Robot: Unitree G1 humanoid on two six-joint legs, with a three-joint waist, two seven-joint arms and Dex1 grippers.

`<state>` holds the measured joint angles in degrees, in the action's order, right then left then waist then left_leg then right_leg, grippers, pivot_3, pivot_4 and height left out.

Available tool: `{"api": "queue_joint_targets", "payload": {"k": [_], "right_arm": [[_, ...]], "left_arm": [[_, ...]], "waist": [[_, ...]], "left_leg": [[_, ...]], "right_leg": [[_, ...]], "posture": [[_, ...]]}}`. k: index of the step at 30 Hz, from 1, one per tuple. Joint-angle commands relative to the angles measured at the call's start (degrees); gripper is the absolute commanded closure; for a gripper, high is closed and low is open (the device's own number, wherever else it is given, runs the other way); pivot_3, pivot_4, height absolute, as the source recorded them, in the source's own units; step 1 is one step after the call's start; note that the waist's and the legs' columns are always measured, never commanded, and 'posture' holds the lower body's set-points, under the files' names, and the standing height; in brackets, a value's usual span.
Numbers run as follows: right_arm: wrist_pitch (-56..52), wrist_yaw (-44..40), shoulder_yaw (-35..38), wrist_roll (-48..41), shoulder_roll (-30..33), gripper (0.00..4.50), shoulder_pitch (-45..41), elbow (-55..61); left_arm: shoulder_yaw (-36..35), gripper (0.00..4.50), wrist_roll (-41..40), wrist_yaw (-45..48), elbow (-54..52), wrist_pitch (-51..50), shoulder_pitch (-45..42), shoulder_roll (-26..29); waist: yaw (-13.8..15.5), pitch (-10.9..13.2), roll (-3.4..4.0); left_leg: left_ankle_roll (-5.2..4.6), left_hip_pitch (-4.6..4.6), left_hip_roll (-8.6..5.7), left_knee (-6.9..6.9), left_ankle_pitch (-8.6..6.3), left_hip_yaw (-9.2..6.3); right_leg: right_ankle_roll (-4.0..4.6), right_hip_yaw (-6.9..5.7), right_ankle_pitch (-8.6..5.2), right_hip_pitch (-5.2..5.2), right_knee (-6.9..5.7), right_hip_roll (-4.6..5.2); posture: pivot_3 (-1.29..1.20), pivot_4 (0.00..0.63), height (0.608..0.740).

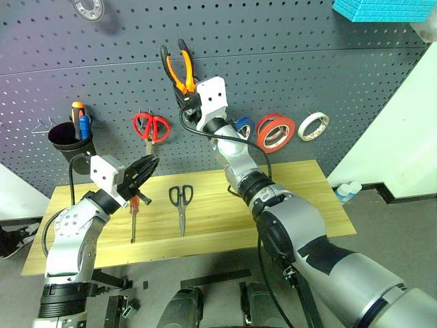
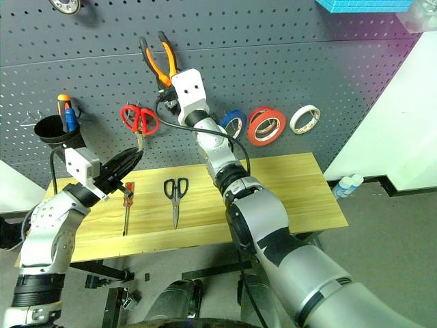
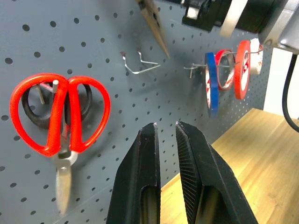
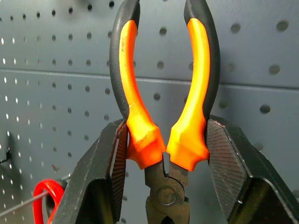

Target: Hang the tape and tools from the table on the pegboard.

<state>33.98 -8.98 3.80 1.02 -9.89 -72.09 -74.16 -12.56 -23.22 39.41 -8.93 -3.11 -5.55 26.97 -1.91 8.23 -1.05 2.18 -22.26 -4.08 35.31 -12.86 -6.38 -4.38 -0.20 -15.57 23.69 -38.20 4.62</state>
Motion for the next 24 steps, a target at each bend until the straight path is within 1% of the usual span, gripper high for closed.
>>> {"api": "queue_joint_targets", "payload": {"k": [1,6,17,24], "right_arm": [[0.2,0.5,0.6,0.1,0.6,2.4,-1.9,0.9],[-0.3,1.0,0.7,0.3,1.2,2.4,-2.1,0.5],[-0.9,2.1,1.0,0.8,1.9,2.4,-2.2,0.0],[-0.4,2.1,1.1,1.0,1.6,2.4,-2.4,0.1]], "left_arm": [[-1.5,3.86,-0.8,-0.4,-2.8,0.2,0.2,0.9],[-1.7,3.86,-0.8,-0.6,-3.5,-0.1,0.6,1.0],[-1.7,3.86,-1.1,-0.9,-4.1,-0.6,0.4,1.5],[-2.7,3.86,-1.4,-1.3,-5.8,-1.1,2.4,1.9]], "waist": [[0.3,0.0,0.0],[1.4,0.0,0.0],[1.3,0.0,0.0],[1.4,0.0,0.0]], "left_leg": [[0.0,0.0,0.0,0.0,0.0,0.0],[0.0,0.01,0.0,-0.02,0.0,0.0],[0.02,0.01,0.0,-0.02,0.01,0.01],[0.03,0.02,0.0,-0.04,0.02,0.01]], "right_leg": [[0.0,0.0,0.0,0.0,0.0,0.0],[0.0,0.0,0.0,0.0,0.0,-0.02],[0.01,0.0,0.0,0.0,0.0,-0.02],[0.01,0.01,0.01,0.0,0.0,-0.04]], "posture": [[0.14,0.063,0.74],[0.15,0.063,0.74],[0.16,0.063,0.74],[0.17,0.065,0.74]]}}
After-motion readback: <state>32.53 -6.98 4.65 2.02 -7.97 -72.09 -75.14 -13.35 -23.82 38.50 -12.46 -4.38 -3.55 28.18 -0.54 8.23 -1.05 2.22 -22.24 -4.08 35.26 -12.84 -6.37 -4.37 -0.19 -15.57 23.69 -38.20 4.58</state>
